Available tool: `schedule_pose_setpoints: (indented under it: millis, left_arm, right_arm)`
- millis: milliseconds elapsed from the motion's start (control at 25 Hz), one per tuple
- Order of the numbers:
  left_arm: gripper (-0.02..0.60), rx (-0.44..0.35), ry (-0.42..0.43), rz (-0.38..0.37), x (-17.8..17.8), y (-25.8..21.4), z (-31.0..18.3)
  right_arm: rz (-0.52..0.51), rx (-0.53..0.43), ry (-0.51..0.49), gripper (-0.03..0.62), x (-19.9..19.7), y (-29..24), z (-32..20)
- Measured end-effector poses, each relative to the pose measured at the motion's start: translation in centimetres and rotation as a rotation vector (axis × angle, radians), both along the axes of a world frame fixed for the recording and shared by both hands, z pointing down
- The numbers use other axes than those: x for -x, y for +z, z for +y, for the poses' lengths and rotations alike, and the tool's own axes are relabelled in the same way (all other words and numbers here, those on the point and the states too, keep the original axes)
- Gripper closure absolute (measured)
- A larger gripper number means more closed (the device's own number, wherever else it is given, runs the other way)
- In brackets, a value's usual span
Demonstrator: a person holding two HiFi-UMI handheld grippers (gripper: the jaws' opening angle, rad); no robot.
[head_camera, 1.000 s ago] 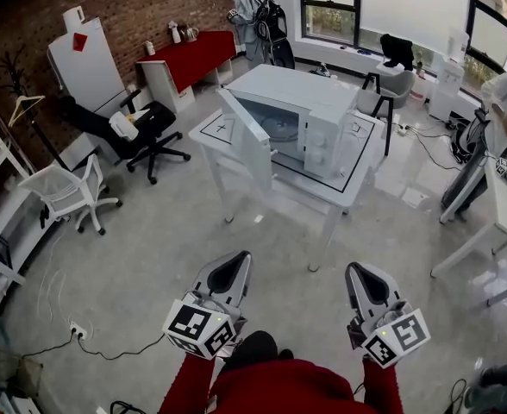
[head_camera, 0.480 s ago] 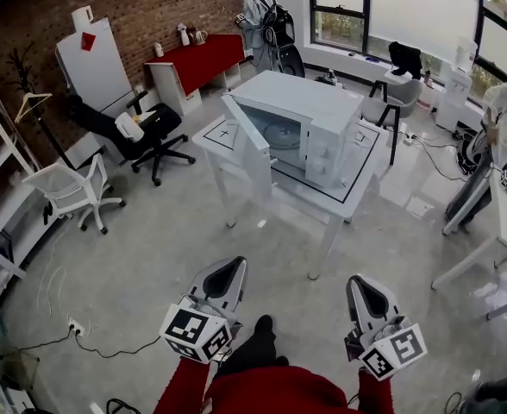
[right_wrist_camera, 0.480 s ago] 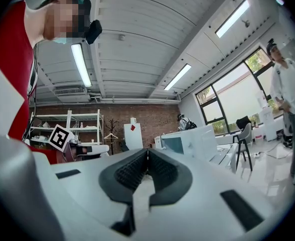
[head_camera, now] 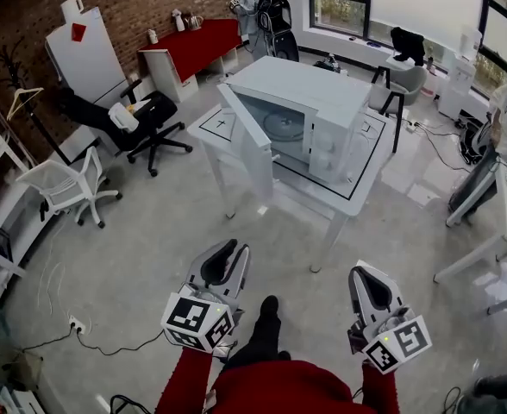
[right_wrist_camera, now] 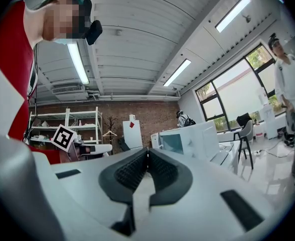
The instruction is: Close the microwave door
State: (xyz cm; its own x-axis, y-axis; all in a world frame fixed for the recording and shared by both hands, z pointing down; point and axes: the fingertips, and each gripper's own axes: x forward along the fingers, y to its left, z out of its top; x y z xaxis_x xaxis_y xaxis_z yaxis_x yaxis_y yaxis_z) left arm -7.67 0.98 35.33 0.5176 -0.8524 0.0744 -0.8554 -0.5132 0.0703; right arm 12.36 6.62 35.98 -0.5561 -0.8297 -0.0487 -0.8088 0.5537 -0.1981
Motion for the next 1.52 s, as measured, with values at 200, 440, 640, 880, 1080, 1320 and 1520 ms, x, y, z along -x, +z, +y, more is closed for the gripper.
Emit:
schedule_pose_setpoints:
  millis: [200,440,640,880,1080,1320,1520]
  left_arm:
    - [0.428,0.016,-0.012,-0.023,0.1,0.3,-3.7]
    - [0.376,0.043,-0.013,-0.018,0.7,1.4,-9.2]
    - [0.365,0.074,0.022,-0.01,0.2,2.2,-13.1]
    - [0.365,0.092,0.066,-0.041,-1.1,3.0,-17.1]
    - [0.365,0.1,0.114,-0.064,-1.6,3.3,-19.3]
    - [0.365,0.108,0.175,-0.063,-2.2,3.7,-21.0]
    - [0.365,0.113,0.219,-0.05,-2.6,3.9,-21.5]
  right_arm:
    - [0.007,0.016,0.01,0.579,0.0,0.0,-2.9]
    - [0.018,0.018,0.041,0.579,0.1,0.1,-7.1]
    - [0.024,0.019,0.08,0.579,-0.4,-0.1,-10.4]
    - [0.014,0.019,0.111,0.579,-0.5,-0.2,-14.2]
    - [0.013,0.04,0.118,0.58,0.4,-0.1,-16.7]
    - [0.007,0.044,0.135,0.579,0.6,-0.3,-19.4]
    - [0.014,0.052,0.142,0.579,0.8,-0.3,-20.6]
